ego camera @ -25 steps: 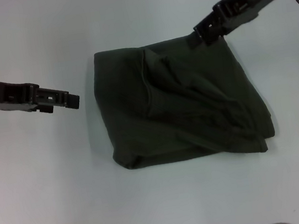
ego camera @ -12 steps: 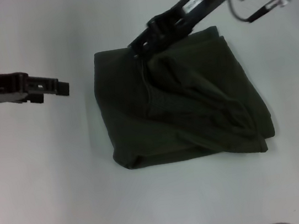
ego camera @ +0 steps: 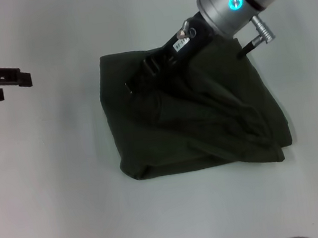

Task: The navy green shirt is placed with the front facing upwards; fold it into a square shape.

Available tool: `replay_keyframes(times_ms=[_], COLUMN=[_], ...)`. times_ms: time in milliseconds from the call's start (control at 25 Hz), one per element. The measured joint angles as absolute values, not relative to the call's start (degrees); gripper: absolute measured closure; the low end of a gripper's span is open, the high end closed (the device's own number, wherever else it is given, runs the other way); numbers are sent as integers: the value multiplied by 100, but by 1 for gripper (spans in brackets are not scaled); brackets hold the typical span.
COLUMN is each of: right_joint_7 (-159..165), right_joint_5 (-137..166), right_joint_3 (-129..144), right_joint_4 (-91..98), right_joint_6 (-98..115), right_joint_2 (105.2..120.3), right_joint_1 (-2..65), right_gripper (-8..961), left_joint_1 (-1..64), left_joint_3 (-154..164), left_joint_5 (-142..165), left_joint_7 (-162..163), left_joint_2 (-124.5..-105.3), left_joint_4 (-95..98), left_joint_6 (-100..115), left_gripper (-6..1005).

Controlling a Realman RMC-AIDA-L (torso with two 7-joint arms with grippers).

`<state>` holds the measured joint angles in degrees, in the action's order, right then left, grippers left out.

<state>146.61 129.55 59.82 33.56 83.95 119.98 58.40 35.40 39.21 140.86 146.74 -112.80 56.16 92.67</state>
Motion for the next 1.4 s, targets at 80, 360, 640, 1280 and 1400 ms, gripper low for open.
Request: replay_keyframes(times_ms=[80,360,640,1280,1400], right_joint_7=[14656,14837,15459,14948,14941], right_joint_5=[12903,12871,13489,12715,12735], right_joint_3=[6051,6846,6206,5811,6050], right_joint_4=[3227,3146,4496,4217,3994], right_joint_6=[8339,8263,8361,9195,8909], right_joint_2=[12011,11987,11456,11731,11864], right_joint_1=[5863,5901,5144,5114,5232], right_gripper=[386,386,387,386,386], left_joint_1=[3554,3615,3651,3747,3750], left_joint_3=[3913,3916,3921,3911,3911], left_joint_5=[14091,14095,14067,14044,14044], left_joint_7=[14672,14643,14634,14631,14627], left_joint_2=[-11279,-11319,-11347,-11372,-11372], left_joint_4=[5616,5617,5615,5617,5621], left_joint_6=[9263,9262,9247,9245,9247], left_gripper=[96,96,96,96,97])
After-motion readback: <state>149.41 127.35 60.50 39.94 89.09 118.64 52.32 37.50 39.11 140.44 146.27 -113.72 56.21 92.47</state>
